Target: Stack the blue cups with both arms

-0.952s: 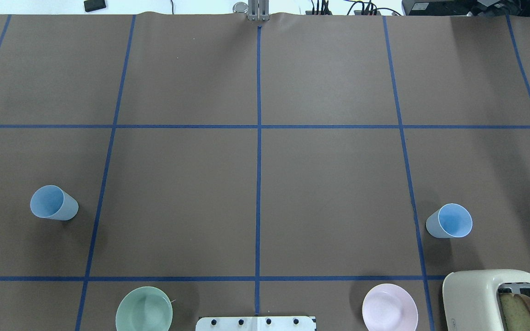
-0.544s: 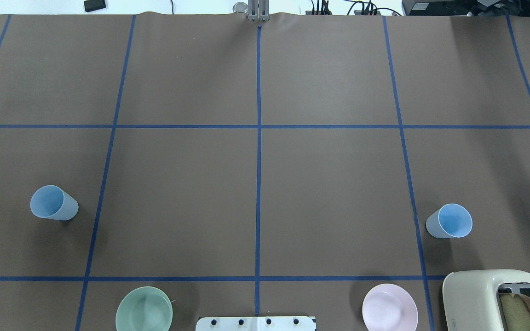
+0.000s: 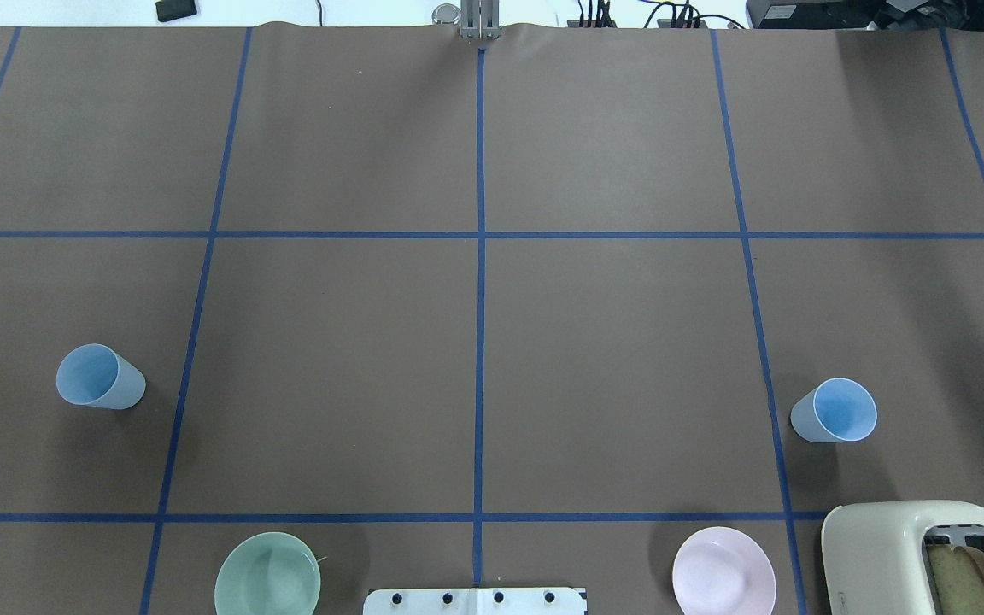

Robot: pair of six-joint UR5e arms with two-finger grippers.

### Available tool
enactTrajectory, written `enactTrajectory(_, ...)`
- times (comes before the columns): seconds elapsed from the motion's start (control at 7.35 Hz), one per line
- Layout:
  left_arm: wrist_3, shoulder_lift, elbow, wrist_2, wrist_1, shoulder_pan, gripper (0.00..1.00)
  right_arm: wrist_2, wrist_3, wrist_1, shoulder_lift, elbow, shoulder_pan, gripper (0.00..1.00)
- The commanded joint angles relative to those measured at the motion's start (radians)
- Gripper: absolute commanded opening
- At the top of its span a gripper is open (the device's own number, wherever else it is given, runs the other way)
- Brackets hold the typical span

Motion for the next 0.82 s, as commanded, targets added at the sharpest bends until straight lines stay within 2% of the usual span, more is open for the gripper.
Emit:
enactTrajectory(0.0,-0.161,0.073,-0.158,-0.006,0.000,0.047,0.99,0.003,0.001,0.001,0.000,0.001,-0.001,1.00)
enactTrajectory(0.27,-0.270,0.071,-0.195,-0.006,-0.014,0.131,0.99,0.003,0.003,0.000,-0.001,-0.009,-0.011,1.00)
enactTrajectory(0.41,-0.379,0.076,-0.200,-0.006,-0.108,0.169,0.99,-0.002,0.003,0.000,-0.001,-0.010,-0.019,1.00)
enactTrajectory(0.68,-0.662,0.119,-0.192,-0.002,-0.362,0.316,0.99,-0.003,0.001,0.000,0.000,-0.019,-0.030,1.00)
